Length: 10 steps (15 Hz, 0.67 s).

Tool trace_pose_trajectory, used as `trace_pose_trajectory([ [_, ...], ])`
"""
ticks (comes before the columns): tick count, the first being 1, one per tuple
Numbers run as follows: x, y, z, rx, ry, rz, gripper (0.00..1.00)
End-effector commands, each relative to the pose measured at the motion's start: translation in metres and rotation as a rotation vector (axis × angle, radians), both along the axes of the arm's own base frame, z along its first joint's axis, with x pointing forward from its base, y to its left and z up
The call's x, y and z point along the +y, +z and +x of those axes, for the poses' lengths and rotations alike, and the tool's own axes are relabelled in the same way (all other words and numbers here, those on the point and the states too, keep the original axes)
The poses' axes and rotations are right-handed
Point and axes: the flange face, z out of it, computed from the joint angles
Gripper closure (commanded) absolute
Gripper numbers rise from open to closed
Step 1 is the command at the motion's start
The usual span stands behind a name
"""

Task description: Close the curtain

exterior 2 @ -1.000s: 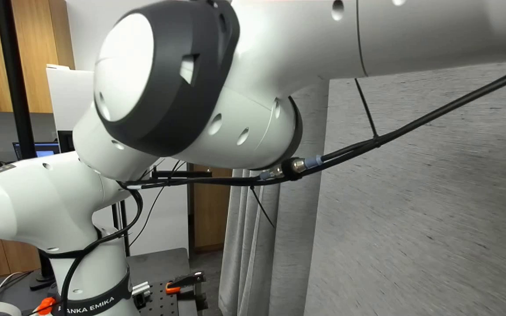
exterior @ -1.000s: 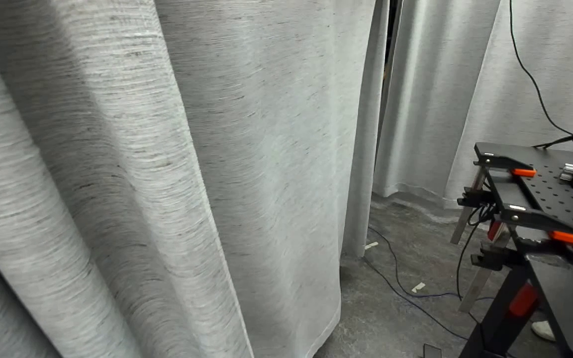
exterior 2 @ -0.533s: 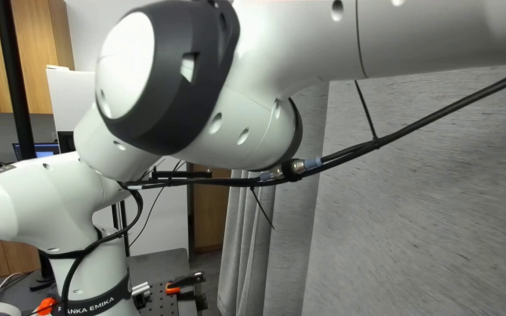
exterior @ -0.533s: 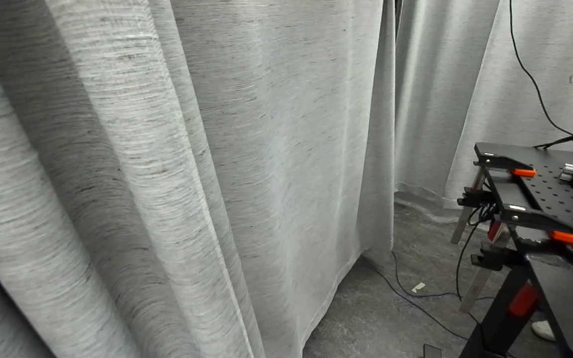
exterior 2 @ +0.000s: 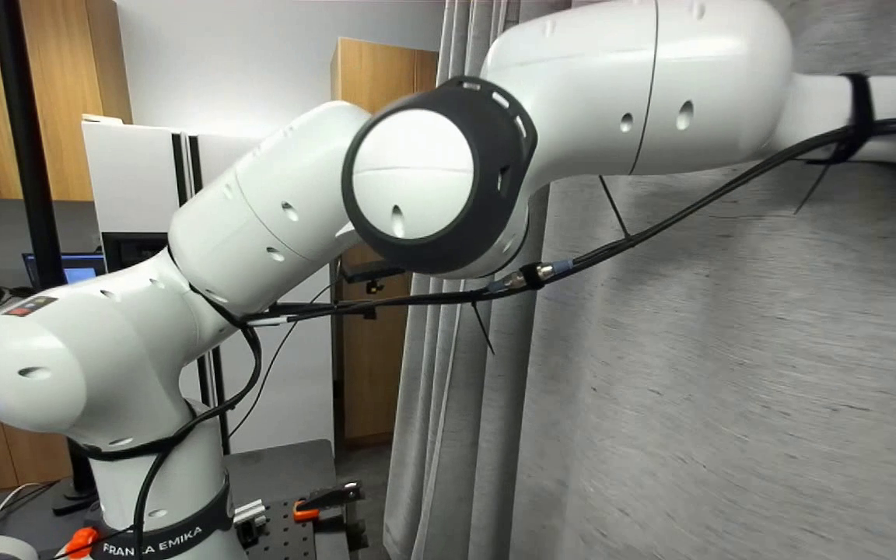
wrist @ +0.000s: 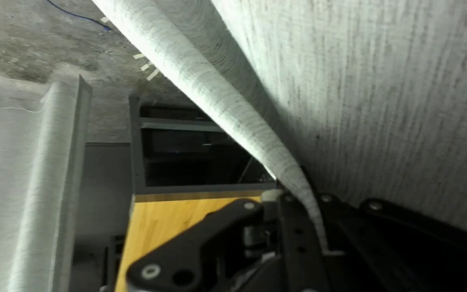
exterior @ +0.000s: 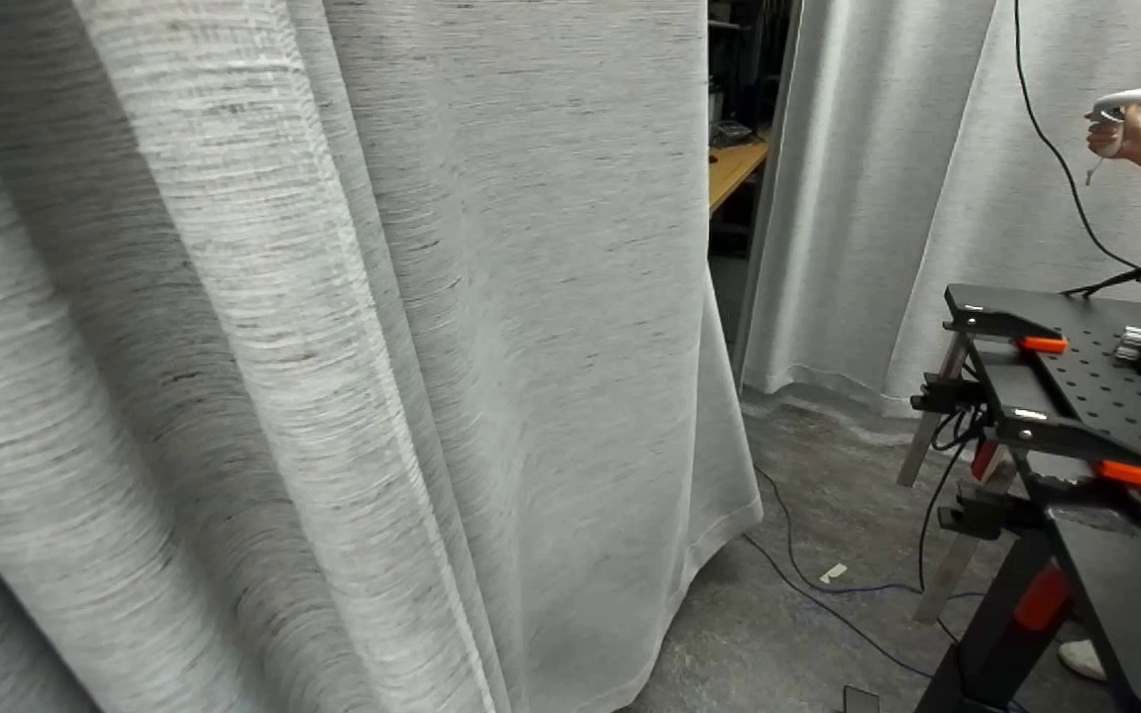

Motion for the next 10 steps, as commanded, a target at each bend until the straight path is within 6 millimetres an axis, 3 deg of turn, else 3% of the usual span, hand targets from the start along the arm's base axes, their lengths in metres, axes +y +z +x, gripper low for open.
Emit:
trace_pose_trajectory([
  [1,0.084,0.01,0.044,0.017,0.206,-0.02,1.0],
  [5,0.16,0.011,0.07,0.07,0.447,-0.025,1.0],
  [10,0.195,0.02,0.066,0.16,0.72,-0.088,1.0],
])
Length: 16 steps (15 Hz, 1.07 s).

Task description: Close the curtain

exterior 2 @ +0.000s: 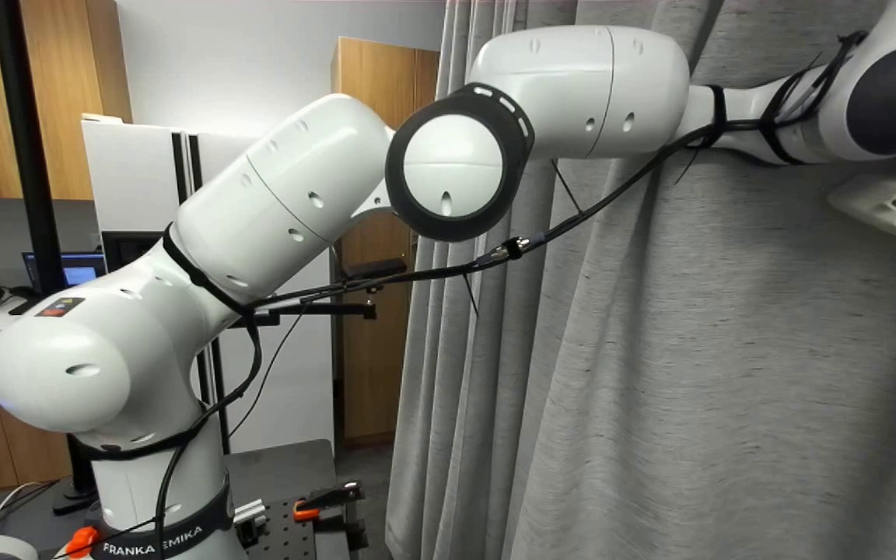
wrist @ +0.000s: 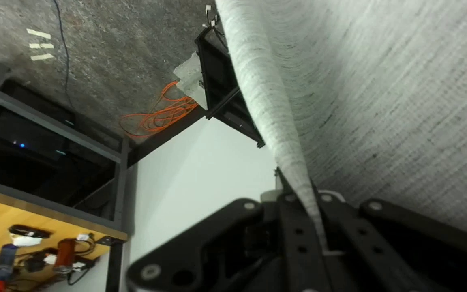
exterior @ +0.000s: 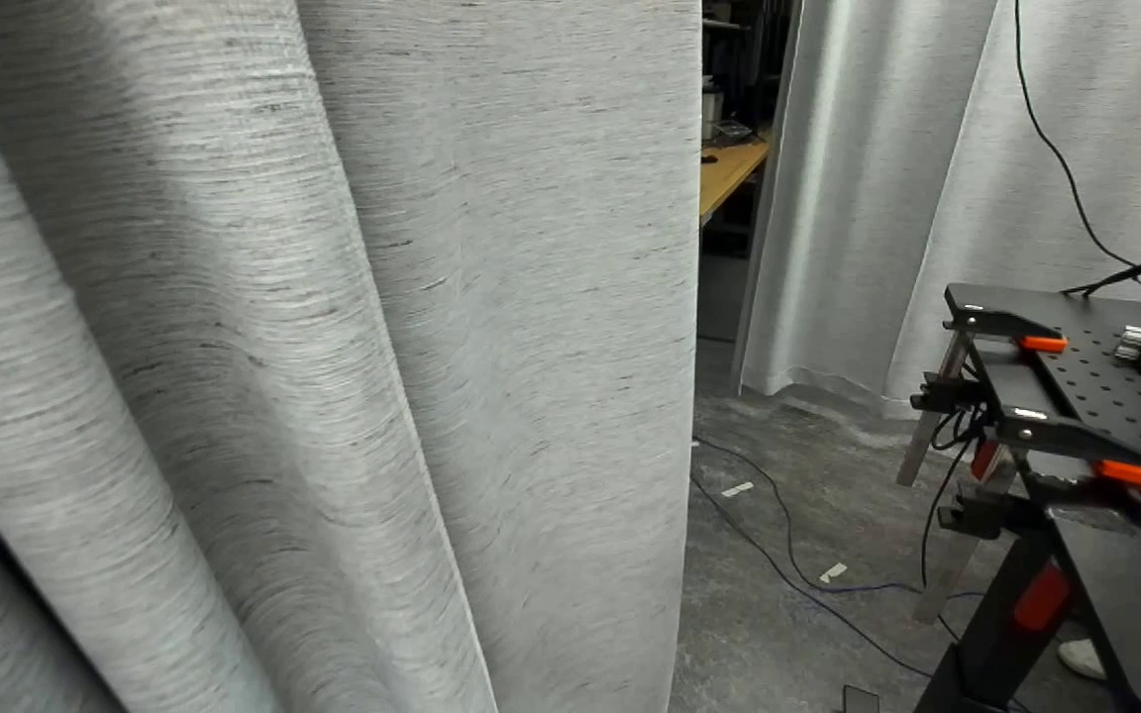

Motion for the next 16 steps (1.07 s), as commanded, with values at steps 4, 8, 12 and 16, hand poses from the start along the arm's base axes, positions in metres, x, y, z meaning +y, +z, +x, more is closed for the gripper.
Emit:
trace_pose_trajectory([
  [4,0.024,0.015,-0.034,0.124,0.337,-0.079,1.0],
  [8,0.034,0.009,-0.058,0.187,0.456,-0.101,0.65],
  [12,0.049,0.004,-0.085,0.231,0.548,-0.113,0.35],
  [16,0.087,-0.001,-0.114,0.261,0.682,-0.121,0.05],
])
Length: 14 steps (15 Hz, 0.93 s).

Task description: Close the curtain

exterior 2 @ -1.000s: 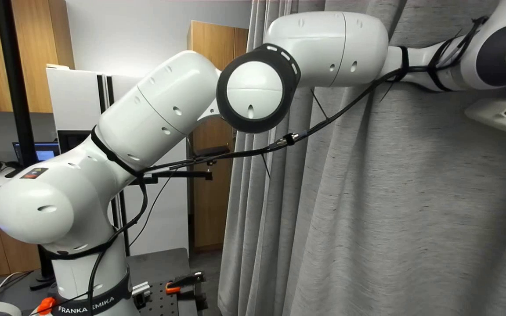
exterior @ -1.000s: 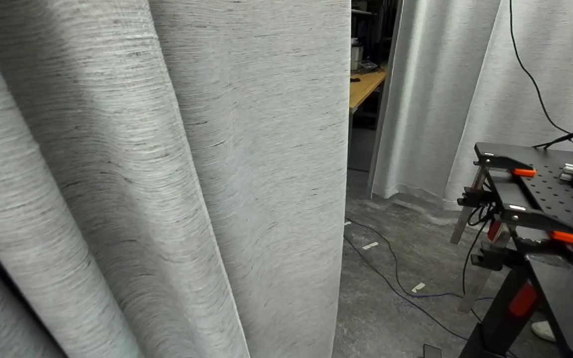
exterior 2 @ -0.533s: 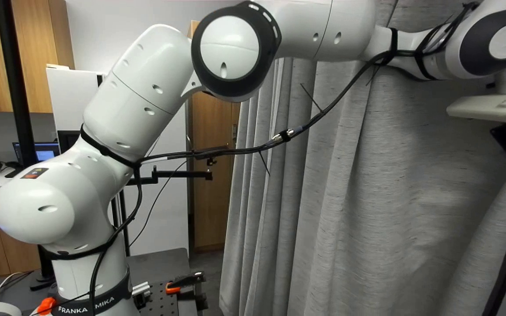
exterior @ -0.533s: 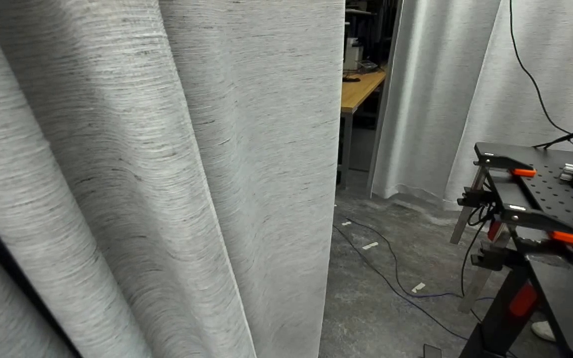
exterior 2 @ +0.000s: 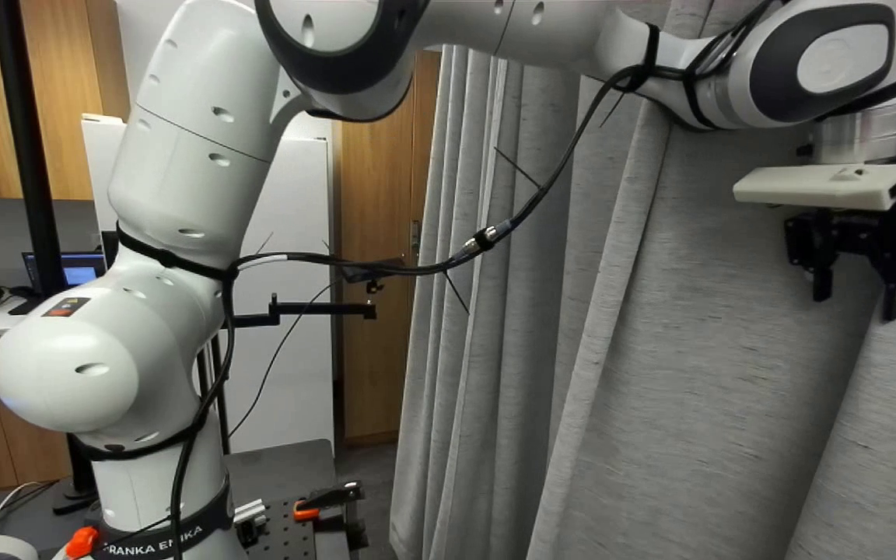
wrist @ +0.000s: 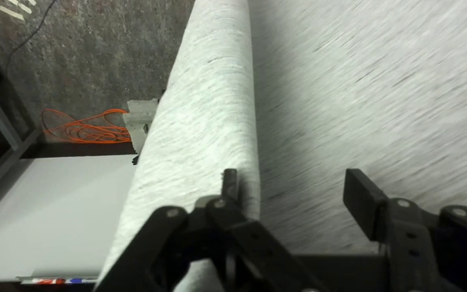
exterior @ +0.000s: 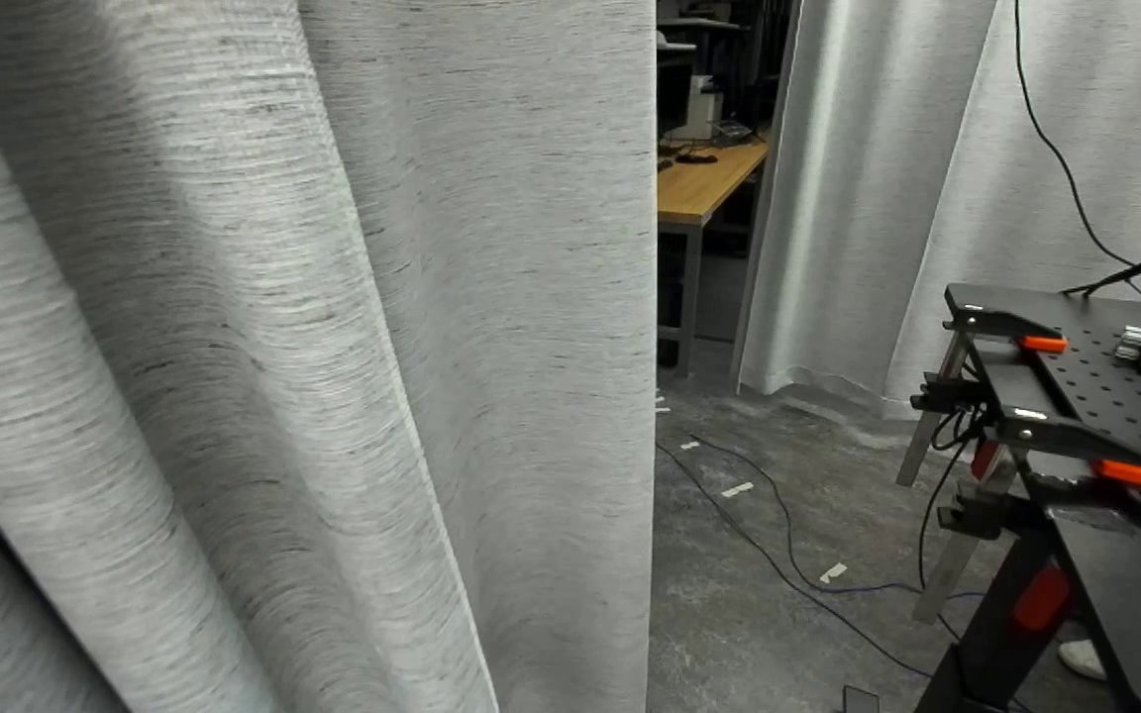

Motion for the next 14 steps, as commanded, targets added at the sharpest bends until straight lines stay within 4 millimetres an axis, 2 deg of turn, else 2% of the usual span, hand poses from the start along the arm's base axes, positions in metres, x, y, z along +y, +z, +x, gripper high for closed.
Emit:
trace_pose_trajectory([
  [1,0.047,0.0,-0.037,0.016,0.143,-0.014,0.01],
  [4,0.095,-0.007,-0.06,0.029,0.264,-0.002,0.0],
  [9,0.189,-0.019,-0.109,0.039,0.409,-0.001,0.0],
  [12,0.235,-0.025,-0.132,0.035,0.478,-0.007,0.0],
  [14,0.257,-0.028,-0.142,0.013,0.493,-0.01,0.0],
])
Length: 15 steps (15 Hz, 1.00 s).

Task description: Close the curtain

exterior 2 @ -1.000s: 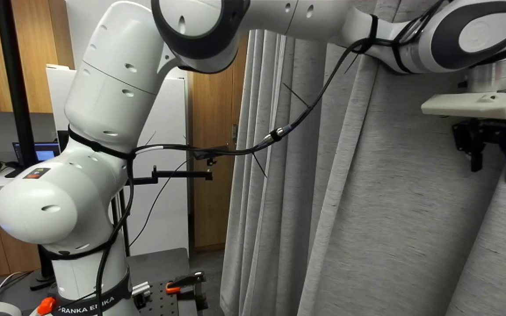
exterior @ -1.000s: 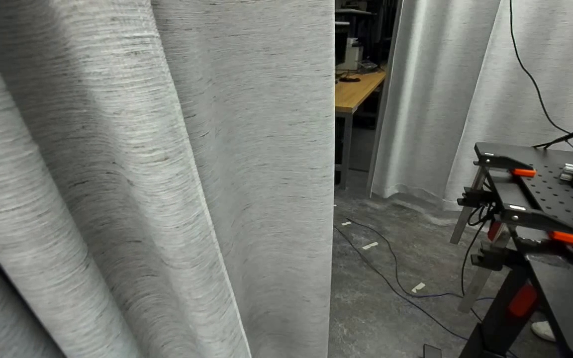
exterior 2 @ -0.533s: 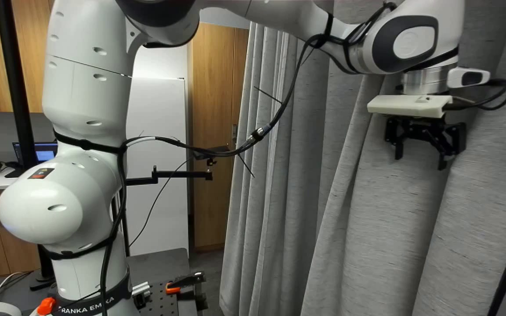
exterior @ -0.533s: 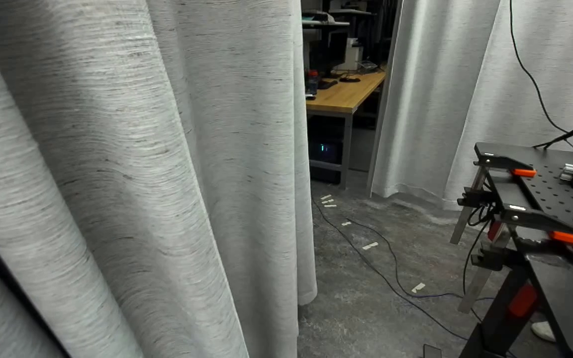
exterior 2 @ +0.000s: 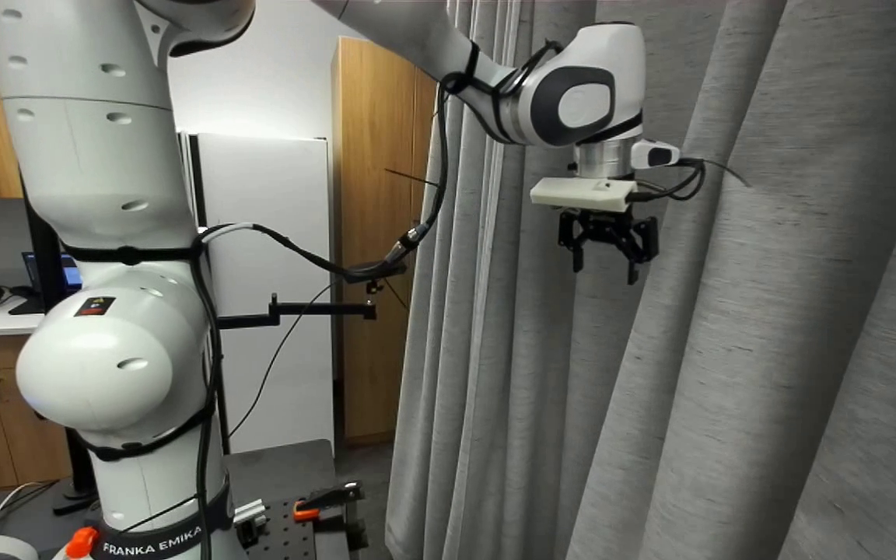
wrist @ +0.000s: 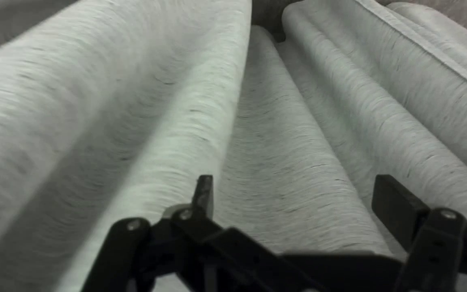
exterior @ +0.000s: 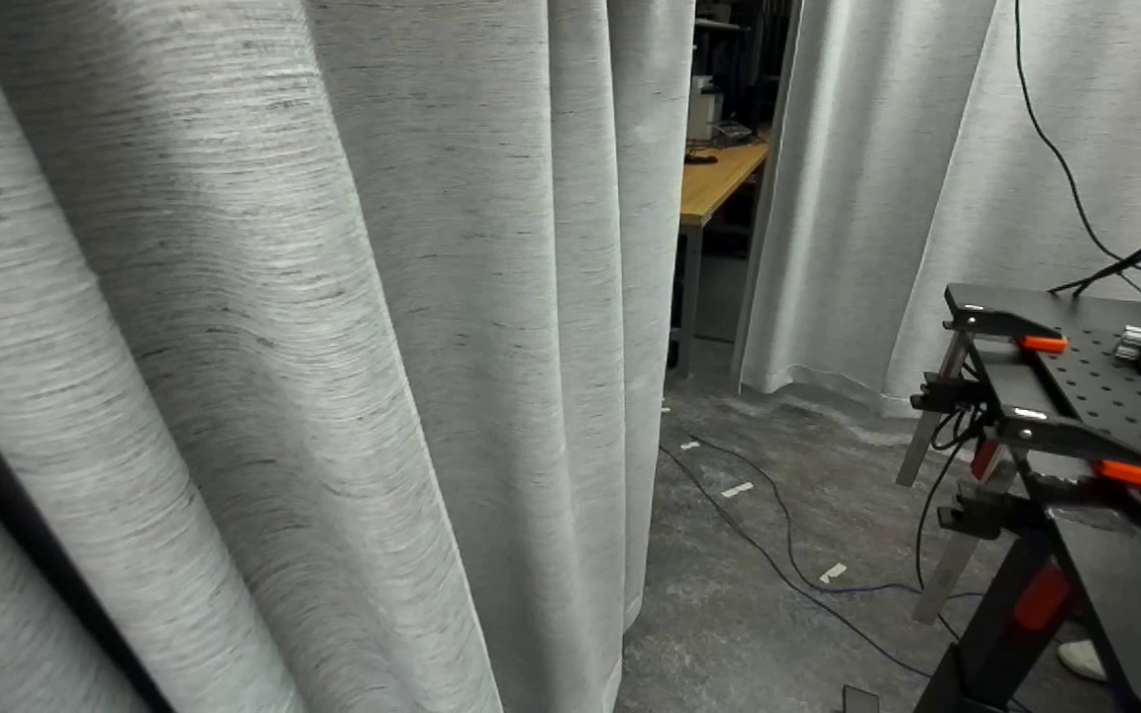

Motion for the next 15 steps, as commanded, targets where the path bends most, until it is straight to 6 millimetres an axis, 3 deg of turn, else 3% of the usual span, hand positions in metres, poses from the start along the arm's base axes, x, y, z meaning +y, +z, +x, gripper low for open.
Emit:
trace_pose_trajectory([
  [1,0.028,-0.002,-0.029,-0.061,0.01,0.004,0.0],
  [4,0.036,-0.002,-0.032,-0.146,-0.043,0.036,0.0],
  [15,0.025,-0.018,-0.068,-0.187,-0.061,0.019,0.0],
])
